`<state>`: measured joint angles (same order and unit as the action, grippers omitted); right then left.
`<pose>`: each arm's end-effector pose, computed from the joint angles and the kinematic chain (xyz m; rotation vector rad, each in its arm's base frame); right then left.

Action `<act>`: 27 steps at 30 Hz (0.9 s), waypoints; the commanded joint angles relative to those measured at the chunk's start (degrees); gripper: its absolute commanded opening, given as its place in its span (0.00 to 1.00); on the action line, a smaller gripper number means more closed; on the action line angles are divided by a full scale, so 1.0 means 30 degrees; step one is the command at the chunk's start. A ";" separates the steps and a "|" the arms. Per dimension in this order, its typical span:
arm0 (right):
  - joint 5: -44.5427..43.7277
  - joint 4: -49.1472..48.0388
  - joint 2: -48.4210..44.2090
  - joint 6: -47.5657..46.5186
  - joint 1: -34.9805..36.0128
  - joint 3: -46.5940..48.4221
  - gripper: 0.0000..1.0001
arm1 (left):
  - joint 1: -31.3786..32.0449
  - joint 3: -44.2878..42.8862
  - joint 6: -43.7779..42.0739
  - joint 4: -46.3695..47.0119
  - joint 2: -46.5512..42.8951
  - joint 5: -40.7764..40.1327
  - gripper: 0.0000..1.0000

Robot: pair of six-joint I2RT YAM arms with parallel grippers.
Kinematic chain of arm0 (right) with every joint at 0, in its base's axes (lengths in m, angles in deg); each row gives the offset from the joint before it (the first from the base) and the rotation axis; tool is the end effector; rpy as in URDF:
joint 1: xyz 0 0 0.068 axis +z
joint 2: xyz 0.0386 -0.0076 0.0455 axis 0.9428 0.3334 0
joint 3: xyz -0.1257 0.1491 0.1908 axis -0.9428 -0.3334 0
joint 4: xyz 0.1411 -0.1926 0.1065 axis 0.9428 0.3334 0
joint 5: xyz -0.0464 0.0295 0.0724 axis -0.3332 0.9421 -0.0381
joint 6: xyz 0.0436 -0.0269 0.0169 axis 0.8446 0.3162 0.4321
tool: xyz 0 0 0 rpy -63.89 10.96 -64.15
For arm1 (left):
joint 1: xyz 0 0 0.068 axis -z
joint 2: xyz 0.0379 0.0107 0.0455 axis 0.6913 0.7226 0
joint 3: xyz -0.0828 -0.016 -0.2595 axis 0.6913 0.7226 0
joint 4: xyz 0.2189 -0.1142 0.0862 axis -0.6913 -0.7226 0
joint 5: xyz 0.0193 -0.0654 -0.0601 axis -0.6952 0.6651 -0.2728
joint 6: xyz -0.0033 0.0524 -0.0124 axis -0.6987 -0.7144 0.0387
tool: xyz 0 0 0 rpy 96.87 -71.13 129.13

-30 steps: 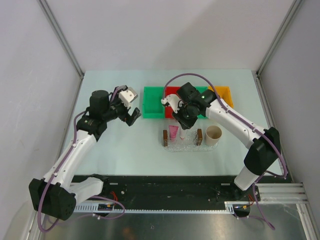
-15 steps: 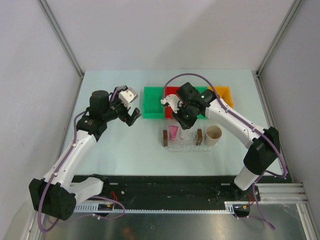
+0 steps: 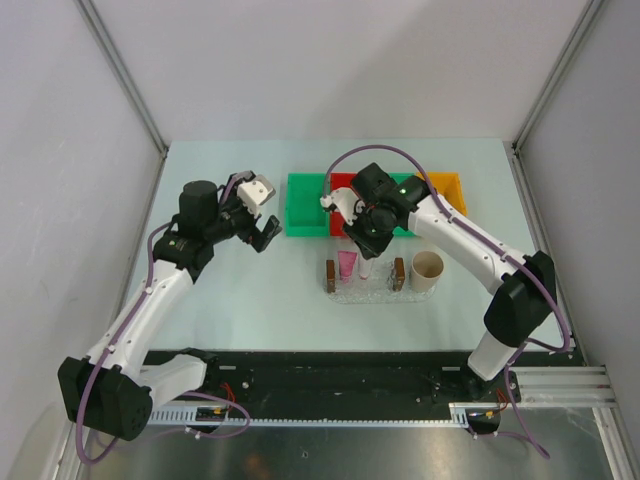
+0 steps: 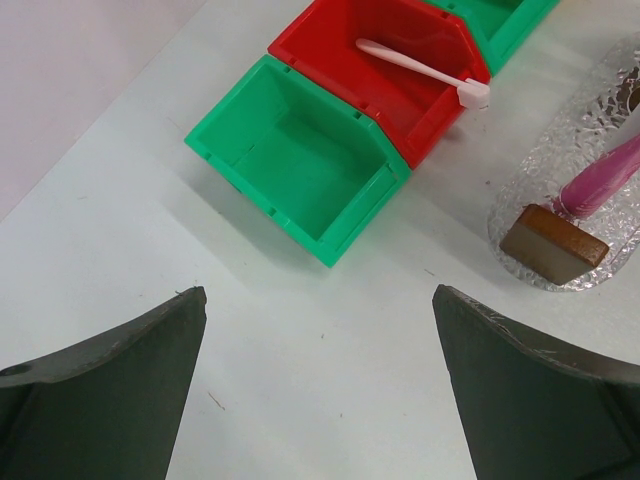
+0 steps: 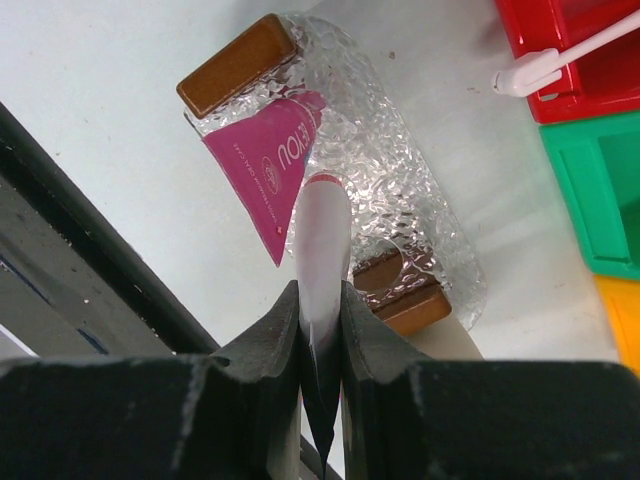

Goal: Prepare toiletry sets of a toothbrush and toothpaste on the tray

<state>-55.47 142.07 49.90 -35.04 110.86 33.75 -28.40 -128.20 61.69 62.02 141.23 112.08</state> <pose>0.2571 0.2256 0.3149 -1.4251 2.3404 0.3107 0.2298 -0.0782 0.3316 0.9360 1.7470 -0.3131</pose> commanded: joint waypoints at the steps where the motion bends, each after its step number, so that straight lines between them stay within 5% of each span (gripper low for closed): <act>1: 0.0518 -0.0006 0.0049 0.0370 0.0148 0.0904 0.00 | -0.0189 0.0243 0.0325 0.0323 -0.0056 0.0486 1.00; 27: -0.0098 -0.0474 -0.0009 0.0048 0.0148 -0.0091 0.00 | -0.0248 0.0361 0.0354 0.0323 -0.0056 0.0574 1.00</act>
<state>-55.04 141.89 49.97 -34.73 110.95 33.68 -28.55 -127.26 61.69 62.02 141.23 112.12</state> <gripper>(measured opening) 0.194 0.996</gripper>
